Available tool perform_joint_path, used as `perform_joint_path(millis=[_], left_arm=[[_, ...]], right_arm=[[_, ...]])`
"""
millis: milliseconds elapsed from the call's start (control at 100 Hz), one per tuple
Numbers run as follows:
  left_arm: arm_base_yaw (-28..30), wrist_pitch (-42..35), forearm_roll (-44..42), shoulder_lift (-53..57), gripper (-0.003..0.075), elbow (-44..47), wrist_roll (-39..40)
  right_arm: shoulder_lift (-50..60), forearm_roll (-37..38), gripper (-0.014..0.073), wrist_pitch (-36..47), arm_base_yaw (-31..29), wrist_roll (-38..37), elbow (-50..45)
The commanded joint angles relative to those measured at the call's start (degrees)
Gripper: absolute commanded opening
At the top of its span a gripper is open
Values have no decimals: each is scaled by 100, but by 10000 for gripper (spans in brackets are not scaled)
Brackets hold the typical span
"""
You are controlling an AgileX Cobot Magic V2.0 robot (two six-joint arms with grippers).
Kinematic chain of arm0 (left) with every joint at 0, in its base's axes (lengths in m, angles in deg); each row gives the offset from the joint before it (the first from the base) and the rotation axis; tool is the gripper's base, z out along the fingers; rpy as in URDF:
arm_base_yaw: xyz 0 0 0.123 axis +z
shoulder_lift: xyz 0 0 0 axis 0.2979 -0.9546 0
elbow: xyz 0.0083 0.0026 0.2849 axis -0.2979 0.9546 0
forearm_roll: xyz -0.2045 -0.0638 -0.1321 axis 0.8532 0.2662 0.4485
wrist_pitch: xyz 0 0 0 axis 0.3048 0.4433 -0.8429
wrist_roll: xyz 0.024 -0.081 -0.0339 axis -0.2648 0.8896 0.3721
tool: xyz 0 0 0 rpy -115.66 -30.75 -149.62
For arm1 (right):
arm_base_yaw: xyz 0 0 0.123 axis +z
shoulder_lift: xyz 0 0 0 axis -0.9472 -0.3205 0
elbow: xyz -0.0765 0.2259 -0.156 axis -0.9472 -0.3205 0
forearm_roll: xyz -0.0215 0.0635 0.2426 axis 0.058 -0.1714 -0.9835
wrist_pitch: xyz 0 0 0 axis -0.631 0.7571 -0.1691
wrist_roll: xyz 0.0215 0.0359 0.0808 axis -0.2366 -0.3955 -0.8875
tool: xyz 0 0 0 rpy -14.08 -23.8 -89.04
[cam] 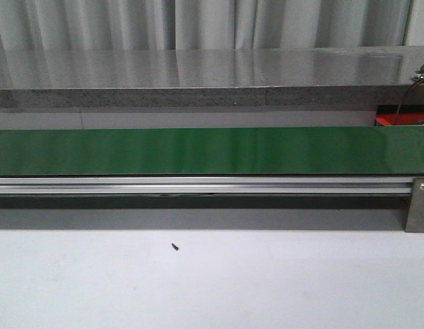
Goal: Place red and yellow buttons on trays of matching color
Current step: 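Carry the yellow button into the yellow tray and open the right gripper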
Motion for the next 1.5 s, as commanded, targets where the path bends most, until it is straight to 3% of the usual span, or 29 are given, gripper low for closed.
perform_joint_path(millis=[0,610,870,1190,1490], left_arm=[[-35,-361,139,-8,-20,-162,3],[-35,-361,139,-8,-20,-162,3],[-35,-361,139,-8,-20,-162,3],[-35,-361,139,-8,-19,-162,3],[-35,-361,139,-8,-20,-162,3]], right_arm=[[104,-183,234,281,-30,10,194],[-440,-246,244,516,-30,10,194],[-402,-334,493,442,-30,10,194],[243,-600,498,439,-12,10,194],[1262,-527,498,496,1034,176,194]])
